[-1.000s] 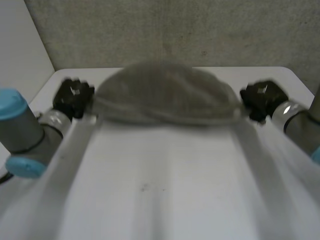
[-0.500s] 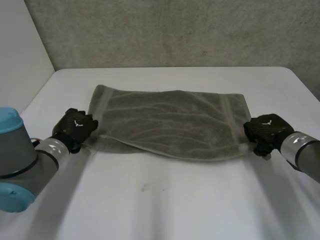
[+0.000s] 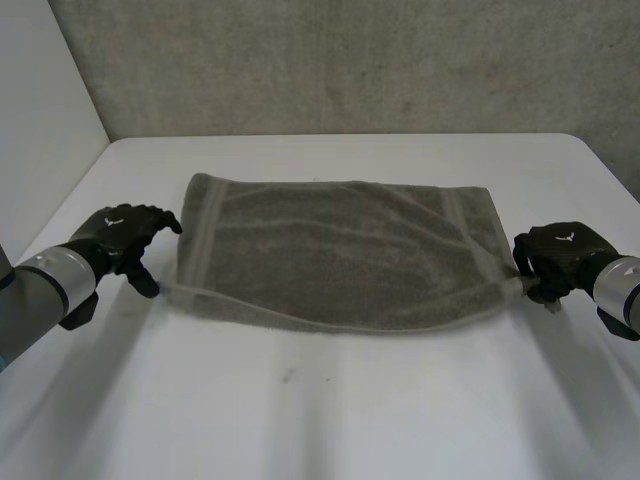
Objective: Fold the towel.
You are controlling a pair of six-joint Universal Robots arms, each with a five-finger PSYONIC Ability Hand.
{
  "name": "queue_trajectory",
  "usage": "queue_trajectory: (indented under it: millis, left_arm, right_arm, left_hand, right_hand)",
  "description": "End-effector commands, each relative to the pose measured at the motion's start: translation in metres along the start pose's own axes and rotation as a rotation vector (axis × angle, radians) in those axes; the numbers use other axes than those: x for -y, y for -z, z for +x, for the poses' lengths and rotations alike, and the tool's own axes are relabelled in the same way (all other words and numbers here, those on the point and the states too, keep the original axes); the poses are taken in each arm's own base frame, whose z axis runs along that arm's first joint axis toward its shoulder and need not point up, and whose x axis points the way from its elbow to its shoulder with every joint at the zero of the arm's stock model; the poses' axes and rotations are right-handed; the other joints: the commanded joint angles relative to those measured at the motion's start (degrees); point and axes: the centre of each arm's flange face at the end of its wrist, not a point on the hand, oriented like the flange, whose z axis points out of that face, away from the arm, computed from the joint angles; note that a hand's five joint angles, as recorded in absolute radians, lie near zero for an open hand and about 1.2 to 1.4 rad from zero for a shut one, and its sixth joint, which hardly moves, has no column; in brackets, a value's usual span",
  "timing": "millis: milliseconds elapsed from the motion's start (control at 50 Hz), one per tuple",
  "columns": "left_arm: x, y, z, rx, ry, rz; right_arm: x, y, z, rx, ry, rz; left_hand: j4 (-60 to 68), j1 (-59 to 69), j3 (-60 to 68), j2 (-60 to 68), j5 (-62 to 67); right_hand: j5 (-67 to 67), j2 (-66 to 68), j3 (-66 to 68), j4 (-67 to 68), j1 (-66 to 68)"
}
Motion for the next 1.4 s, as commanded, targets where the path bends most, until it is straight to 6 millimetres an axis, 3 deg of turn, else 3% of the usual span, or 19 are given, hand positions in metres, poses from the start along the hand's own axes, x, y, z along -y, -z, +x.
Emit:
queue_trajectory:
  millis: [20, 280, 300, 320, 340, 380, 520, 720, 800, 920, 960, 1020, 1140, 1260, 1300, 1340, 1360, 1400]
  left_arm:
    - [-0.016, -0.006, 0.007, -0.033, 0.018, -0.061]
    - [-0.034, -0.011, 0.015, -0.058, -0.020, -0.111]
    - [-0.037, -0.013, 0.015, -0.061, -0.041, -0.115]
    - [-0.041, -0.017, 0.015, -0.066, -0.066, -0.120]
    - [-0.041, -0.017, 0.015, -0.066, -0.066, -0.120]
    - [-0.047, -0.023, 0.016, -0.071, -0.103, -0.117]
    - [-0.046, -0.022, 0.022, -0.075, -0.150, -0.092]
    - [-0.006, 0.032, 0.030, -0.045, -0.282, 0.023]
    - [-0.005, 0.047, 0.030, -0.032, -0.347, 0.006]
    - [-0.016, 0.081, 0.038, -0.102, -0.400, -0.166]
    - [-0.020, 0.096, 0.042, -0.155, -0.391, -0.267]
    - [-0.019, 0.104, 0.043, -0.171, -0.403, -0.295]
    - [-0.013, 0.100, 0.041, -0.148, -0.427, -0.243]
    - [-0.004, 0.081, 0.037, -0.111, -0.476, -0.113]
    - [-0.003, 0.071, 0.035, -0.112, -0.481, -0.082]
    - [-0.007, 0.048, 0.033, -0.120, -0.496, -0.044]
    - [-0.007, 0.048, 0.033, -0.120, -0.496, -0.044]
    - [-0.003, 0.025, 0.037, -0.130, -0.527, 0.007]
  right_arm:
    - [-0.002, 0.001, -0.004, 0.008, 0.004, -0.006]
    - [-0.002, 0.000, -0.004, 0.011, 0.004, -0.007]
    - [-0.003, 0.001, -0.004, 0.011, 0.005, -0.008]
    - [-0.003, 0.000, -0.005, 0.012, 0.004, -0.010]
    - [-0.003, 0.000, -0.005, 0.012, 0.004, -0.010]
    - [-0.004, 0.000, -0.004, 0.010, 0.005, -0.012]
    - [0.000, 0.005, -0.004, 0.009, 0.017, -0.026]
    - [0.010, 0.052, -0.014, 0.113, 0.173, -0.219]
    - [0.005, 0.074, -0.013, 0.153, 0.213, -0.325]
    - [0.002, 0.095, -0.019, 0.204, 0.284, -0.402]
    - [0.001, 0.106, -0.015, 0.191, 0.317, -0.431]
    - [0.000, 0.111, -0.008, 0.162, 0.349, -0.446]
    - [0.001, 0.112, -0.009, 0.170, 0.372, -0.434]
    - [-0.001, 0.101, -0.006, 0.142, 0.360, -0.410]
    - [-0.003, 0.085, -0.005, 0.104, 0.340, -0.373]
    - [-0.001, 0.077, -0.004, 0.079, 0.328, -0.344]
    - [-0.001, 0.076, -0.004, 0.079, 0.328, -0.344]
    - [0.006, 0.061, 0.001, 0.028, 0.297, -0.287]
  left_hand:
    - [7.1, 7.2, 7.0, 7.0, 7.0]
    - [17.8, 17.9, 17.8, 17.8, 17.8]
    - [22.3, 22.4, 22.3, 22.3, 22.3]
    - [34.7, 34.8, 34.6, 34.7, 34.7]
    - [34.8, 34.9, 34.7, 34.8, 34.8]
    - [53.9, 54.0, 53.8, 53.9, 53.9]
    - [56.2, 56.3, 56.1, 56.1, 56.1]
    - [56.2, 56.3, 56.1, 56.1, 56.1]
    - [56.2, 56.3, 56.1, 56.1, 56.1]
    - [56.2, 56.3, 56.1, 56.1, 56.1]
    - [56.2, 56.3, 56.1, 56.1, 56.1]
    - [56.2, 56.3, 56.1, 56.1, 56.1]
    - [56.2, 56.3, 56.1, 56.1, 56.1]
    - [56.2, 56.3, 56.1, 56.1, 56.1]
    - [56.2, 56.3, 56.1, 56.1, 56.1]
    - [56.2, 56.3, 56.1, 56.1, 56.1]
    - [56.2, 56.3, 56.1, 56.1, 56.1]
    - [56.2, 56.3, 56.1, 56.1, 56.1]
  right_hand:
    - [25.0, 12.4, 12.0, 11.6, 24.4]
    - [25.0, 12.4, 12.0, 11.6, 24.4]
    - [25.0, 12.4, 12.0, 11.6, 24.4]
    - [25.0, 12.4, 12.0, 11.6, 24.4]
    - [25.0, 12.4, 12.0, 11.6, 24.4]
    - [25.0, 12.4, 12.0, 11.6, 24.4]
    - [25.0, 12.4, 12.0, 11.6, 24.4]
    - [25.0, 12.4, 12.0, 11.6, 24.4]
    - [25.0, 12.4, 12.0, 11.6, 24.4]
    - [25.0, 12.4, 12.0, 11.6, 24.4]
    - [25.0, 12.4, 12.0, 11.6, 24.4]
    - [25.0, 12.4, 12.0, 11.6, 24.4]
    - [25.0, 12.4, 12.0, 11.6, 24.4]
    - [25.0, 12.4, 12.0, 11.6, 24.4]
    - [25.0, 12.4, 12.0, 11.6, 24.4]
    - [25.0, 12.4, 12.0, 11.6, 24.4]
    - [25.0, 12.4, 12.0, 11.6, 24.4]
    - [25.0, 12.4, 12.0, 11.6, 24.4]
